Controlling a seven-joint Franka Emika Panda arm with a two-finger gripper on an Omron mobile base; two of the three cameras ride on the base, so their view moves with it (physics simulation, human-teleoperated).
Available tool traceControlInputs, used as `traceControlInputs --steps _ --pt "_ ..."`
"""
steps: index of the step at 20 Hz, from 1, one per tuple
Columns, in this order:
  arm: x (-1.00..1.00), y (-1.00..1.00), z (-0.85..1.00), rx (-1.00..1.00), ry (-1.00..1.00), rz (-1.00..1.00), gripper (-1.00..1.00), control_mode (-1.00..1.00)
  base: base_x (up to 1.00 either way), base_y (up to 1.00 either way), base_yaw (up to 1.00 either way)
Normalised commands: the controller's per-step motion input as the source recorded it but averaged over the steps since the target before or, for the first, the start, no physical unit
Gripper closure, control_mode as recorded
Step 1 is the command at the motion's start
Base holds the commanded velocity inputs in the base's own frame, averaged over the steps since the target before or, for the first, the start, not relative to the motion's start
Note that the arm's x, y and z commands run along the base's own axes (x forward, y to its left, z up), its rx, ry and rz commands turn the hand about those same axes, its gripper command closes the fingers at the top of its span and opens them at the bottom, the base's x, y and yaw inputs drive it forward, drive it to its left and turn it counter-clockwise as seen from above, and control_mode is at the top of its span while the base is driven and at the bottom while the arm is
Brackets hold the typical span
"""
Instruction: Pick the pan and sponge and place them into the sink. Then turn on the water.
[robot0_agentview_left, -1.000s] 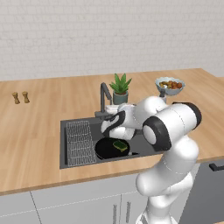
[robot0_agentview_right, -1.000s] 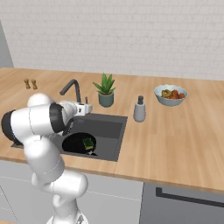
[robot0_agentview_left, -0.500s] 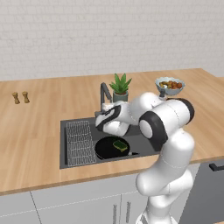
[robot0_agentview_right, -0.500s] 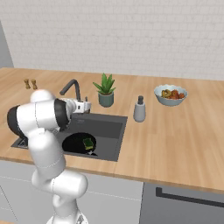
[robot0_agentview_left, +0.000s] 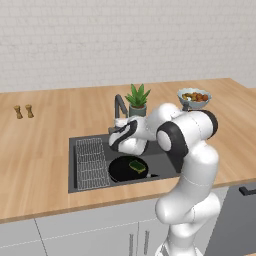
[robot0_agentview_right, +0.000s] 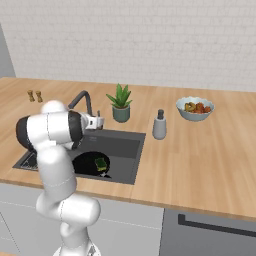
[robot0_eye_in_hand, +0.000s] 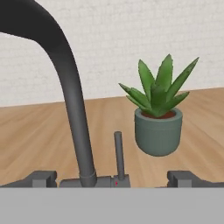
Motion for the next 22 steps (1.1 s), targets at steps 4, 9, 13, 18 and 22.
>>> traceControlInputs --steps 4,9,13,18,22 --pt "0.11 -0.34 -0.41 0.06 -0.09 0.09 -1.0 -1.0 0.0 0.0 0.0" --pt "0.01 -0.39 -0.41 0.07 -0.09 0.04 -1.0 -1.0 0.0 0.0 0.0" --pt "0.0 -0.15 -0.44 0.03 -0.08 0.0 -1.0 -1.0 0.0 0.0 0.0" --pt "0.0 -0.05 -0.5 0.01 -0.1 0.0 -1.0 -1.0 0.0 0.0 0.0" --pt "0.0 -0.03 -0.34 0.01 -0.13 0.0 -1.0 -1.0 0.0 0.0 0.0"
